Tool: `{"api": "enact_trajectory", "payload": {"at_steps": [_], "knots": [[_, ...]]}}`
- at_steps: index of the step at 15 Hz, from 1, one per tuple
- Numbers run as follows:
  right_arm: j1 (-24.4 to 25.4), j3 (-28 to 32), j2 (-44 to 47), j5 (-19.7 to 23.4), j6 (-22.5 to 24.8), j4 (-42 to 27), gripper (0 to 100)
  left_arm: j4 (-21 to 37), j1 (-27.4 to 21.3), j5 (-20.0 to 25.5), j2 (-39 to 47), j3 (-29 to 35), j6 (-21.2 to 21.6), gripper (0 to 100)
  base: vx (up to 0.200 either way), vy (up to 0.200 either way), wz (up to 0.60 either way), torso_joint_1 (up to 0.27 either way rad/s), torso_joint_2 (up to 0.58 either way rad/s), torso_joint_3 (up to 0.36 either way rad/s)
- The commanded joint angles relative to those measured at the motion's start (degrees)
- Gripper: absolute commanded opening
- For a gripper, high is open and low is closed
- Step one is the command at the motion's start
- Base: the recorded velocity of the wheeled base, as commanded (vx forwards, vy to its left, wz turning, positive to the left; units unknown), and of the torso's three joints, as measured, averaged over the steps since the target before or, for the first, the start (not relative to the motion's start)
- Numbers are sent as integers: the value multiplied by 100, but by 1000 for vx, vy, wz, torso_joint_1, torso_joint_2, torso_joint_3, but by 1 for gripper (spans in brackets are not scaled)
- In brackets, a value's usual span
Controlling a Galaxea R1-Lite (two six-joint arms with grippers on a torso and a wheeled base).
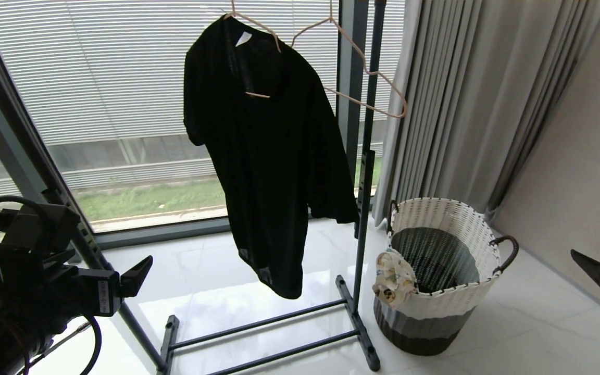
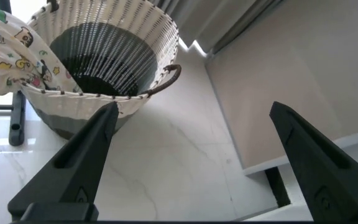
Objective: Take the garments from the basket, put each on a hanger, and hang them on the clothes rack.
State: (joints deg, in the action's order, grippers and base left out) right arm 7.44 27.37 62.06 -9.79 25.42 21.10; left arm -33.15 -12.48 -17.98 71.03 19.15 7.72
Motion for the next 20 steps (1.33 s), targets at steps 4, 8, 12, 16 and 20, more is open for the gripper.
{"api": "enact_trajectory", "payload": {"at_steps": [4, 8, 12, 16, 20], "knots": [[3, -3, 8, 3, -2, -1, 100, 1, 0, -4, 7, 1, 2, 100, 0, 0, 600, 1, 2, 2], [-5, -12, 8, 3, -10, -1, 100, 1, 53, -4, -2, 1, 2, 100, 0, 0, 450, 3, 1, 3], [-278, -329, 69, -5, 33, -18, 100, 1, 62, -4, 33, 1, 11, 100, 0, 0, 0, 0, 0, 0], [-770, -540, 570, 30, 148, -54, 100, 1, 62, -4, 86, 27, 19, 100, 200, 0, 0, 0, 4, 2], [-770, -575, 1915, 153, 174, -54, 100, 1, 62, 5, 104, 80, 11, 100, 100, 0, 0, 0, 0, 4]]}}
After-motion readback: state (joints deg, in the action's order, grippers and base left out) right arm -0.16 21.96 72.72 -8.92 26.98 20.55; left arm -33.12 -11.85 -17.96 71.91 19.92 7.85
